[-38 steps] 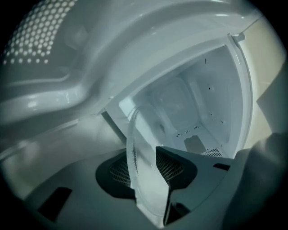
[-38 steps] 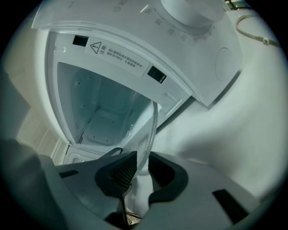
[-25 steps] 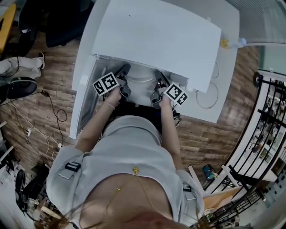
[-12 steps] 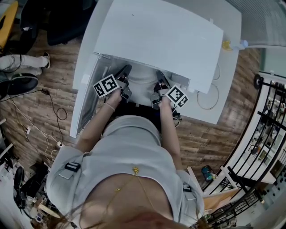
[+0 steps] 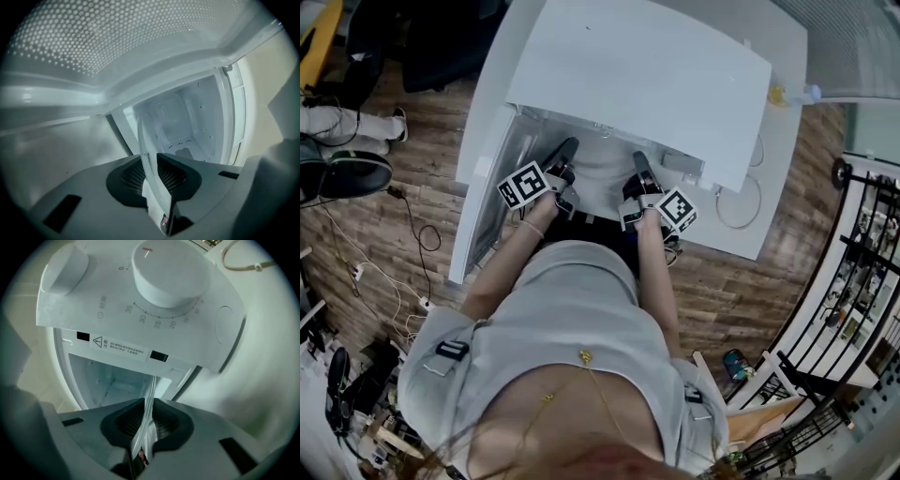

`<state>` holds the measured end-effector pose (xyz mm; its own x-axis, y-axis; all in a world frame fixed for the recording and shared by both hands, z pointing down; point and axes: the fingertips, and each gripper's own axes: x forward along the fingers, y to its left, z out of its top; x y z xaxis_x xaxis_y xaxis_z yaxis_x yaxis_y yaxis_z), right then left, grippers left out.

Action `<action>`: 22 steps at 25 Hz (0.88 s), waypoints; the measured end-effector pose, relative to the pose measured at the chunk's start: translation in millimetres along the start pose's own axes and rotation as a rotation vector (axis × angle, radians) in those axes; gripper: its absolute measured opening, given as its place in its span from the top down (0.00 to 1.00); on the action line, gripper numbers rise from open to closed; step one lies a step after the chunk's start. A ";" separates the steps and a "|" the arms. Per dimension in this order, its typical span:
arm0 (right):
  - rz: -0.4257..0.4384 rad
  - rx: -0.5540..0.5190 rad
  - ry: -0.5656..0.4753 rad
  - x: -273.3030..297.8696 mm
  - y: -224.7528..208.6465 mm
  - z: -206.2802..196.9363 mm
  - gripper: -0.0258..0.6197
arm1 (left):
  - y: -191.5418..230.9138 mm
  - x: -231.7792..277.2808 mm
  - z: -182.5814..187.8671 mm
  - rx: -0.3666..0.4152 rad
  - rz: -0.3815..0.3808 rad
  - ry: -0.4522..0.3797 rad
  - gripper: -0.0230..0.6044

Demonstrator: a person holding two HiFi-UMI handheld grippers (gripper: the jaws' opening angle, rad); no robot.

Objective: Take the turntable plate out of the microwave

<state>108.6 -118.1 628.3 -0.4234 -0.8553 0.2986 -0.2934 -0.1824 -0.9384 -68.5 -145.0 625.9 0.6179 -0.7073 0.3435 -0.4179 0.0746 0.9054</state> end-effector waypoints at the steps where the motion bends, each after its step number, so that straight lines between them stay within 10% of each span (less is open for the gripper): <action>1: 0.003 0.005 -0.004 -2.5 1.1 -0.3 0.87 | -2.0 -1.9 -0.8 0.007 -0.004 0.000 0.83; 22: -0.014 -0.043 -0.064 -36.0 11.4 -17.6 0.87 | -11.1 -34.6 -10.9 0.024 -0.076 -0.003 0.83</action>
<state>105.4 -80.9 609.9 -0.3637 -0.8824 0.2984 -0.3356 -0.1747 -0.9257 -78.0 -113.7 606.7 0.6466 -0.7123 0.2731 -0.3858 0.0034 0.9226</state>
